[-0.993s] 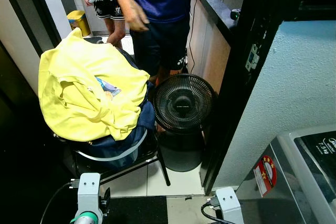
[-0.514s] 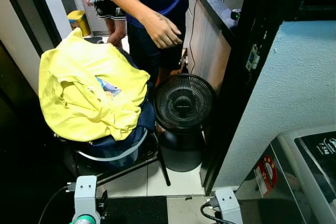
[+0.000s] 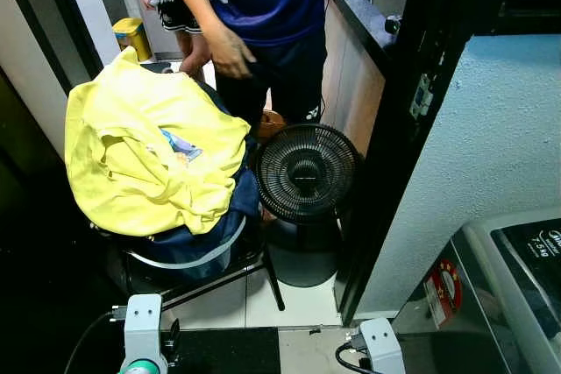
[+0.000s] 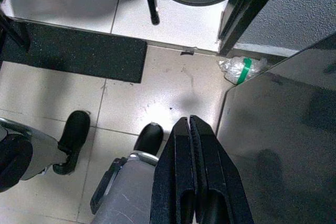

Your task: Clothes washing

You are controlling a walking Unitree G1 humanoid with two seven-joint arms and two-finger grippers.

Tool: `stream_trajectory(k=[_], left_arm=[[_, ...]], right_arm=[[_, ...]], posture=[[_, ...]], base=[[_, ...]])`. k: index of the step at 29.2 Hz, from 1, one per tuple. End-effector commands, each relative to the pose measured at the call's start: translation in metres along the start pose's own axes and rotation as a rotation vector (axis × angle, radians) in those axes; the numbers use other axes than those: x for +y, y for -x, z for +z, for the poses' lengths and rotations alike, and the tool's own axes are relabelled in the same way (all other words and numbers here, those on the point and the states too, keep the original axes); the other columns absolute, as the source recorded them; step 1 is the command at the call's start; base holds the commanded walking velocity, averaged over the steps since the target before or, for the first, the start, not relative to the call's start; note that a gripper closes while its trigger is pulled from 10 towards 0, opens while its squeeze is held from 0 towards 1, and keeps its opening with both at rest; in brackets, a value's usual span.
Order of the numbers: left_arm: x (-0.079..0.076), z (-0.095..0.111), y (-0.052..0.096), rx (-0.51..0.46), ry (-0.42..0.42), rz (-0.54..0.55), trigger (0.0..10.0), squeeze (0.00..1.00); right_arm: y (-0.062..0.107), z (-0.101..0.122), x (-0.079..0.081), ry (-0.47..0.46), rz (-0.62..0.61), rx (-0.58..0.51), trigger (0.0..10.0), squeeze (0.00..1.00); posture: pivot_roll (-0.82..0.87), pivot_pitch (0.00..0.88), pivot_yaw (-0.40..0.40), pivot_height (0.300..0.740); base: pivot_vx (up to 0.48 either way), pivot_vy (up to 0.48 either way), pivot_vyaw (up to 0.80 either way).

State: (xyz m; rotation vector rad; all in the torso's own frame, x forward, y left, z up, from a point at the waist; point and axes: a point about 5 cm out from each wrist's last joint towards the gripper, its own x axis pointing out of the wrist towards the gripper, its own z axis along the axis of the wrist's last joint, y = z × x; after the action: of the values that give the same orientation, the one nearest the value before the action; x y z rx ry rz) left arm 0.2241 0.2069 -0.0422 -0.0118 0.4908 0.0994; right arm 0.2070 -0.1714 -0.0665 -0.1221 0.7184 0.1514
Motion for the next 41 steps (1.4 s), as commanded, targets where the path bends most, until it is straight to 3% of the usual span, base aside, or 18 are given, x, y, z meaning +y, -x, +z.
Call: stream_trajectory(k=[1, 11, 19, 22, 26, 28, 41], left_arm=[[0.002, -0.007, 0.003, 0.030, 0.013, 0.014, 10.0, 0.00], [-0.005, -0.010, 0.004, 0.028, 0.072, 0.040, 10.0, 0.00], [-0.006, -0.011, 0.005, 0.020, 0.093, 0.064, 10.0, 0.00], [-0.008, -0.006, 0.004, -0.016, 0.099, 0.064, 10.0, 0.00], [-0.011, 0.000, 0.003, -0.046, 0.100, 0.060, 10.0, 0.00], [-0.012, 0.003, 0.002, -0.065, 0.099, 0.058, 10.0, 0.00], [-0.017, 0.007, 0.001, -0.084, 0.101, 0.058, 10.0, 0.00]], right_arm=[[0.002, -0.005, 0.000, -0.003, 0.003, 0.011, 10.0, 0.00], [0.002, -0.003, -0.011, 0.087, 0.017, 0.032, 10.0, 0.00], [0.005, -0.005, -0.022, 0.086, 0.017, 0.025, 10.0, 0.00], [0.002, 0.004, -0.023, 0.080, 0.021, 0.012, 10.0, 0.00], [-0.004, 0.017, -0.018, 0.074, 0.027, -0.002, 10.0, 0.00], [-0.009, 0.024, -0.008, 0.074, 0.037, -0.010, 10.0, 0.00], [-0.011, 0.026, 0.008, 0.040, 0.054, -0.016, 10.0, 0.00]], posture=[[0.10, 0.002, 0.089, 0.740], [0.09, 0.000, 0.028, 0.740], [0.10, 0.000, 0.008, 0.740], [0.10, 0.002, 0.003, 0.740], [0.11, 0.003, 0.003, 0.740], [0.11, 0.005, 0.004, 0.740], [0.11, 0.005, 0.005, 0.740]], base=[[0.000, 0.000, 0.00], [0.000, 0.000, 0.00], [0.000, 0.000, 0.00], [0.000, 0.000, 0.00], [0.000, 0.000, 0.00], [0.000, 0.000, 0.00], [0.000, 0.000, 0.00]])
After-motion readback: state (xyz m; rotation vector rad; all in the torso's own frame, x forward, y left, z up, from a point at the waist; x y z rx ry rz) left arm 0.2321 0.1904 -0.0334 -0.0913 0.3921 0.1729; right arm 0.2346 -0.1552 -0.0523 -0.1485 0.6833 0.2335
